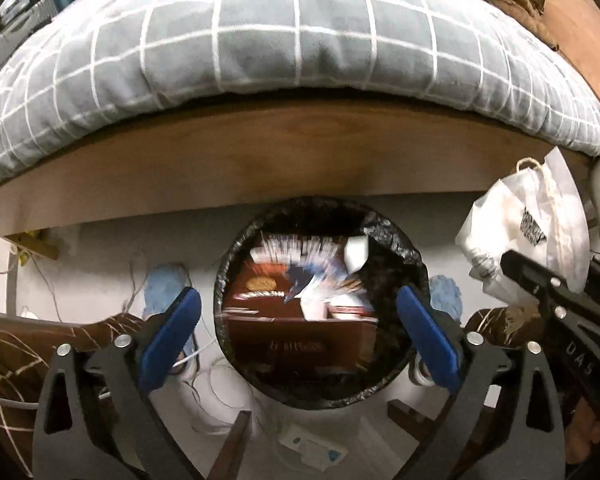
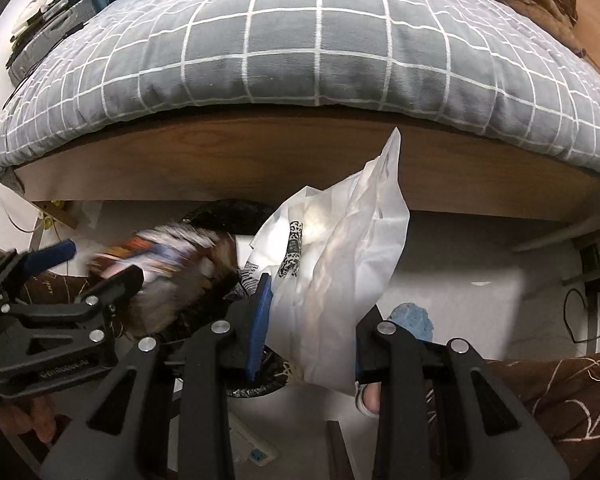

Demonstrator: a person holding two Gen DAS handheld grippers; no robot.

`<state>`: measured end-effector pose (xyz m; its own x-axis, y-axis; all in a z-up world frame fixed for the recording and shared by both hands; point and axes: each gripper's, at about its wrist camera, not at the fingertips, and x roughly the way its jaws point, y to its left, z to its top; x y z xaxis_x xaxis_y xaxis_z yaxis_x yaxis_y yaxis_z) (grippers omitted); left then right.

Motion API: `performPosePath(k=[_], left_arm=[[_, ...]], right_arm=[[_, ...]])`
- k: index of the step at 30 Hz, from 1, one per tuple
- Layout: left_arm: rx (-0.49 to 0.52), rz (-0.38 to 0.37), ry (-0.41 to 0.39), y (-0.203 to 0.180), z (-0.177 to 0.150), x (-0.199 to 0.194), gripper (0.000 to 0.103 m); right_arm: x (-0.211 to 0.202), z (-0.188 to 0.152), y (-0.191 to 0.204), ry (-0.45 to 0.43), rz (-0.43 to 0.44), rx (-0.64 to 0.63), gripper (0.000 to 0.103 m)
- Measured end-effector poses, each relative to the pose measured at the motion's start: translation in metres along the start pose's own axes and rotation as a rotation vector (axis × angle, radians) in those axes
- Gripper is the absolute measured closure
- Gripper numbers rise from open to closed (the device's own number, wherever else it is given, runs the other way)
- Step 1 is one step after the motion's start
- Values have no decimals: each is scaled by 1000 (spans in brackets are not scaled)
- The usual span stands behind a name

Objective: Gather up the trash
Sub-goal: 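Open left tool to drop the cookie box while right tool drops the white bag into bin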

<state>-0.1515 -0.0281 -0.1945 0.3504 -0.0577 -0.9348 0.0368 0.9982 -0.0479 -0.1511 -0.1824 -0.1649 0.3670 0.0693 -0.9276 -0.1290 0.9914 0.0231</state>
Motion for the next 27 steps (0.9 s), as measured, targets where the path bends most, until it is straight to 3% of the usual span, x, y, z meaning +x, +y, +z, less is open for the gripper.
performPosePath(k=[13,22,27], left_arm=[[-94,-8,-24,51,14,-10,6],[-127,29,-49,82,15,-14,6],[-143,27,-59,90,15,-18,6]], right_arm=[[2,10,53,-15,51,-74,72],[16,12,90,11,61,-153,72],[20,15,91,9,50,-165,66]])
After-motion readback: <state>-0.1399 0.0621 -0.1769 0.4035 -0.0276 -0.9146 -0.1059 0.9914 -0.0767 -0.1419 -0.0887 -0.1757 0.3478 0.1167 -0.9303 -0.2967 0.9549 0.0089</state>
